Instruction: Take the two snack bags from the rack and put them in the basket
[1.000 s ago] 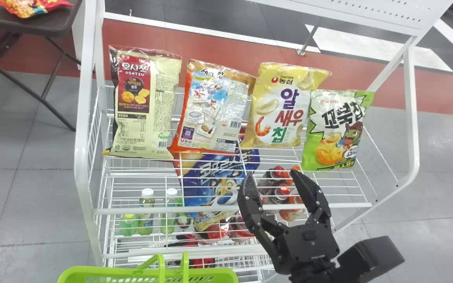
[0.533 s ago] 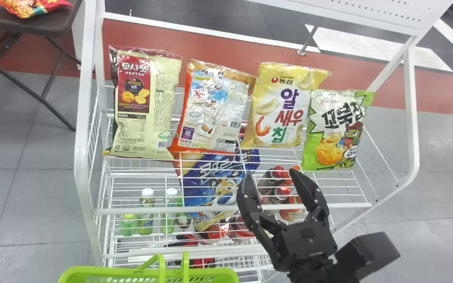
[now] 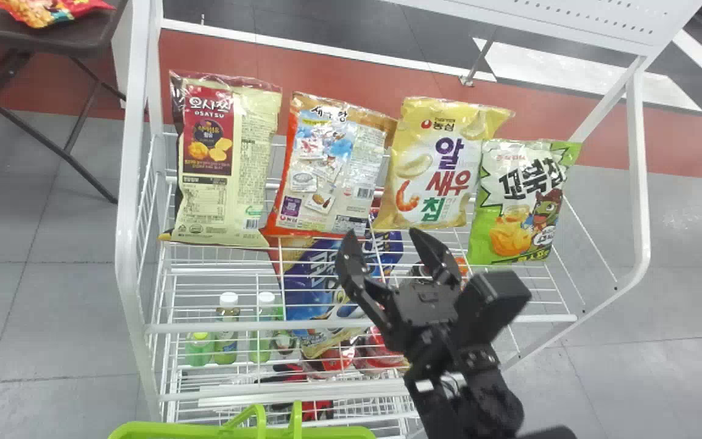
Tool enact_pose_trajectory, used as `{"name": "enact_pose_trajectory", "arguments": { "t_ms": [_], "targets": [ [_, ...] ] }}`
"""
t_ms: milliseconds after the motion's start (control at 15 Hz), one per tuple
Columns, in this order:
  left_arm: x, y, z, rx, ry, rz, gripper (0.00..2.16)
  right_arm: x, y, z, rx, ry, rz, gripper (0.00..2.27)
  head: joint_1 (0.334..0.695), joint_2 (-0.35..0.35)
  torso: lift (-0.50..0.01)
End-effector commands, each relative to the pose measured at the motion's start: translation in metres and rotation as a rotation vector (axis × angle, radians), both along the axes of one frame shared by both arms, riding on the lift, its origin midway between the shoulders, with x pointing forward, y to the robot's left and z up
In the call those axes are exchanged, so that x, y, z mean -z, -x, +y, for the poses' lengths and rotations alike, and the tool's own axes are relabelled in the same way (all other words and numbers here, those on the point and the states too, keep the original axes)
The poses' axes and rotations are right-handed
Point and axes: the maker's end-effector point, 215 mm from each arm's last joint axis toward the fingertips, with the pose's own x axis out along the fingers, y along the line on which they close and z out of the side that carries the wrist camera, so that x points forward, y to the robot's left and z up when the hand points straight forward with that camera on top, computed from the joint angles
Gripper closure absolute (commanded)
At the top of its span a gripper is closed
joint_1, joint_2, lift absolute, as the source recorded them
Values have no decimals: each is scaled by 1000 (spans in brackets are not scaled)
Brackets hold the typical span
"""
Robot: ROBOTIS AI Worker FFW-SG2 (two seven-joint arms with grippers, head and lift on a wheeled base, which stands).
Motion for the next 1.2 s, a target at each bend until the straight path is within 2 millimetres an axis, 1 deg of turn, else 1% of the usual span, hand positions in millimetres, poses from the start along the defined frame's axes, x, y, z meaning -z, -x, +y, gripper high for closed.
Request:
{"name": "enact_pose_trajectory", "arguments": {
  "t_ms": [0,67,133,200,267,333,400,533,600,733,867,933,1000,1067,1133],
  "targets": [
    [3,-1,-1,16,-6,4,1636,-2,-26,11,-11,-7,-5,144,695,-350,-11],
    [5,-1,0,21,-13,9,1636,-2,-37,13,1,7,-7,144,695,-350,-11],
    [5,0,1,24,-16,12,1636,5,-49,25,-15,12,9,144,695,-350,-11],
    [6,1,3,29,-20,14,1636,8,-60,27,-7,23,17,147,695,-350,-11],
    [8,3,5,33,-24,20,1636,14,-70,33,-7,42,27,147,695,-350,-11],
    [8,2,7,40,-30,22,1636,23,-79,36,-2,55,49,147,695,-350,-11],
    [8,3,8,42,-28,24,1636,26,-86,38,-3,62,57,147,695,-350,-11],
    [9,2,12,44,-31,24,1636,31,-99,36,10,84,72,147,695,-350,-11],
    [10,2,13,45,-32,26,1636,38,-104,35,25,99,101,147,695,-350,-11],
    [10,3,14,47,-29,30,1636,40,-117,28,46,112,106,147,695,-350,-11],
    [11,3,18,45,-32,30,1636,40,-133,27,49,106,114,147,695,-350,-11],
    [13,2,19,44,-35,33,1636,50,-138,26,49,112,151,147,695,-350,-11],
    [13,3,19,43,-29,40,1636,53,-143,27,46,116,167,157,695,-350,-11],
    [14,3,19,42,-29,43,1636,55,-145,30,40,123,177,198,695,-350,-11],
    [15,3,19,42,-28,46,1636,70,-141,29,39,133,233,414,695,-350,-11]
  ]
}}
